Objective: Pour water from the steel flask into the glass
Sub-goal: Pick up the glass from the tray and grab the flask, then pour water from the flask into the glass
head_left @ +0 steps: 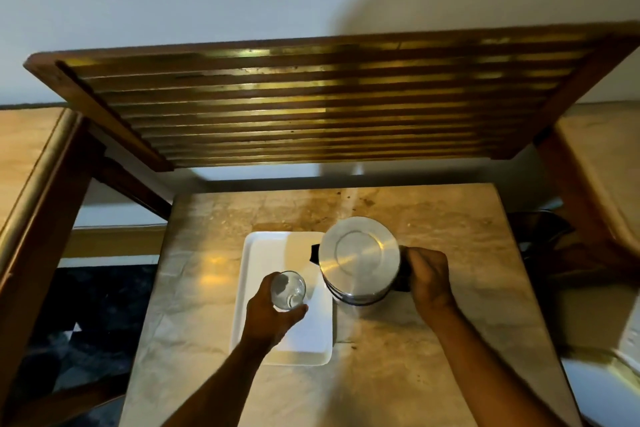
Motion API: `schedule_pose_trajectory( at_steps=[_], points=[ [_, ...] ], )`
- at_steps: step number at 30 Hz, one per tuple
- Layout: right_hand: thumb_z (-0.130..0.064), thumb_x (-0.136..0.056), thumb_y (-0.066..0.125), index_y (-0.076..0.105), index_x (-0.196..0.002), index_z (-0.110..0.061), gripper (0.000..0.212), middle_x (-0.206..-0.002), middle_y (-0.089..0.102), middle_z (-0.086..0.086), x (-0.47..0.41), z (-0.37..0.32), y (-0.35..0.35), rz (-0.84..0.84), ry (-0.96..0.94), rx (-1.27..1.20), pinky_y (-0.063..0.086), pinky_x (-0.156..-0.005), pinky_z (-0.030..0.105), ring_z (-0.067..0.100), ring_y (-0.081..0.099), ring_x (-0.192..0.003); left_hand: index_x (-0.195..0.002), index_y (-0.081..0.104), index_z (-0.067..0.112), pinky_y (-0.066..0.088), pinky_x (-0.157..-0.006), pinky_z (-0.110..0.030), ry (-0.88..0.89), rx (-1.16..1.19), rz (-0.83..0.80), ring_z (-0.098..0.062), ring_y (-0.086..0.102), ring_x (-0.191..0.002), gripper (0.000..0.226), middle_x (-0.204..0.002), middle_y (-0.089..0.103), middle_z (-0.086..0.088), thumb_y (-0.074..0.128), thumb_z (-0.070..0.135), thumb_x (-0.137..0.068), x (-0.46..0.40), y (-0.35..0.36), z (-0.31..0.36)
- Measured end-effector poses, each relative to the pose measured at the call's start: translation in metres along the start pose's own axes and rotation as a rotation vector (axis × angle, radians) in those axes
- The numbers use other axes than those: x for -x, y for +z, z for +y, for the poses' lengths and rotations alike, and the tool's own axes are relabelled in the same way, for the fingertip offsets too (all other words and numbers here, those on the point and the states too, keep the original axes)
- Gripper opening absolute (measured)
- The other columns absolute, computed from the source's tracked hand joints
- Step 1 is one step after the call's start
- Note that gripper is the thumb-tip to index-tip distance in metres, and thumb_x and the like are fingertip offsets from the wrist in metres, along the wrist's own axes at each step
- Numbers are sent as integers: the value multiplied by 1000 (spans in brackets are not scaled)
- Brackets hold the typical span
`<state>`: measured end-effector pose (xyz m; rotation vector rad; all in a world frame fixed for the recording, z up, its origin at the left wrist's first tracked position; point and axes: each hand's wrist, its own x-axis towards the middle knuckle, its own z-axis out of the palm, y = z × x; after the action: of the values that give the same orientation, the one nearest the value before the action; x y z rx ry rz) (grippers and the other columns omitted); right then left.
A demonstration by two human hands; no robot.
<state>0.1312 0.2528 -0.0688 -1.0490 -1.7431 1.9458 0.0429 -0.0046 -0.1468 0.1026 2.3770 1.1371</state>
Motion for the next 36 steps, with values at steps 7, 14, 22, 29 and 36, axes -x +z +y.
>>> schedule_pose_trajectory(
  at_steps=[7,14,22,29,36],
  points=[
    [-1,-85,64,62,-48,-15,40,-40,58,-10,10,-66,26,64,-122,39,47,-49,21,3,51,-43,-120,59,24,54,-88,-34,129,3,35,-20,63,-102,72,-112,67,3,89,27,-54,2,-56,81],
    [-8,-87,64,69,-53,-16,35,-51,63,-2,33,-240,39,92,-147,-55,48,-61,38,24,58,-62,-102,65,27,53,-67,-16,381,46,125,-13,65,-85,52,-95,68,8,81,25,-53,33,-148,214],
    [-31,-68,65,68,-60,-3,29,-59,67,7,90,-504,57,54,-506,216,46,-59,38,26,61,-59,-89,59,30,55,-62,-19,626,161,223,-8,69,-73,44,-87,70,1,86,12,-59,100,-261,365],
    [-43,-64,61,59,-53,-10,35,-53,61,2,156,-641,85,45,-767,748,46,-57,36,25,58,-54,-98,57,29,58,-61,-22,776,191,211,-17,72,-79,46,-95,68,1,85,26,-61,141,-325,444],
    [-41,-63,61,74,-59,-20,25,-71,75,-1,185,-681,96,15,-855,961,55,-74,37,22,68,-72,-100,58,28,64,-73,-40,844,194,232,-21,73,-83,50,-96,69,0,84,29,-57,154,-343,466]
  ],
)
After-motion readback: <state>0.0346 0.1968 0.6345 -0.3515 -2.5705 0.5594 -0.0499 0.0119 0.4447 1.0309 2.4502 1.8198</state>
